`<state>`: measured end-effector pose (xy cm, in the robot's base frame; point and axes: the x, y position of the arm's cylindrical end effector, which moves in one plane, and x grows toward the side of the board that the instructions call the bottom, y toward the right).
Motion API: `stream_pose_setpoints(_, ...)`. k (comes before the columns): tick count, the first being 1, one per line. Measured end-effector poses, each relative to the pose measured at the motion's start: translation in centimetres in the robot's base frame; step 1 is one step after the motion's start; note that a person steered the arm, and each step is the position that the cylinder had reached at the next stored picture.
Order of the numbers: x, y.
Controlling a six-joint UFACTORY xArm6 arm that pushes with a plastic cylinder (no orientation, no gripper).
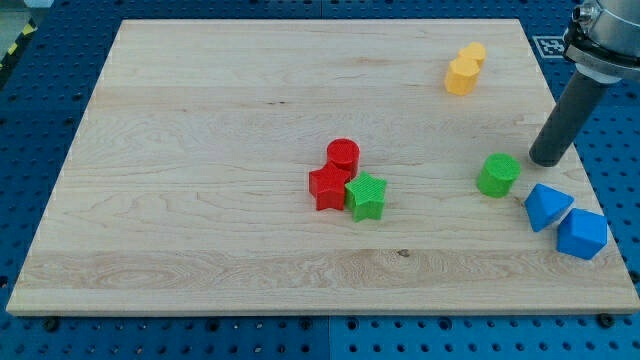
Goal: Move the green circle into the red circle
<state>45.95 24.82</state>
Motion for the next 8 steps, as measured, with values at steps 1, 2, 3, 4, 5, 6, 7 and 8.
stream_pose_setpoints(1, 0.7, -3.1)
stream_pose_setpoints(2, 0.7, -5.2)
stream_pose_setpoints(3, 1.2, -4.4)
stream_pose_setpoints(4, 2.0, -3.1)
stream_pose_setpoints(5, 2.0, -5.8)
stream_pose_setpoints(6, 2.0, -8.5)
stream_pose_setpoints(7, 2.0, -8.8)
stream_pose_setpoints(8, 3.2, -6.7)
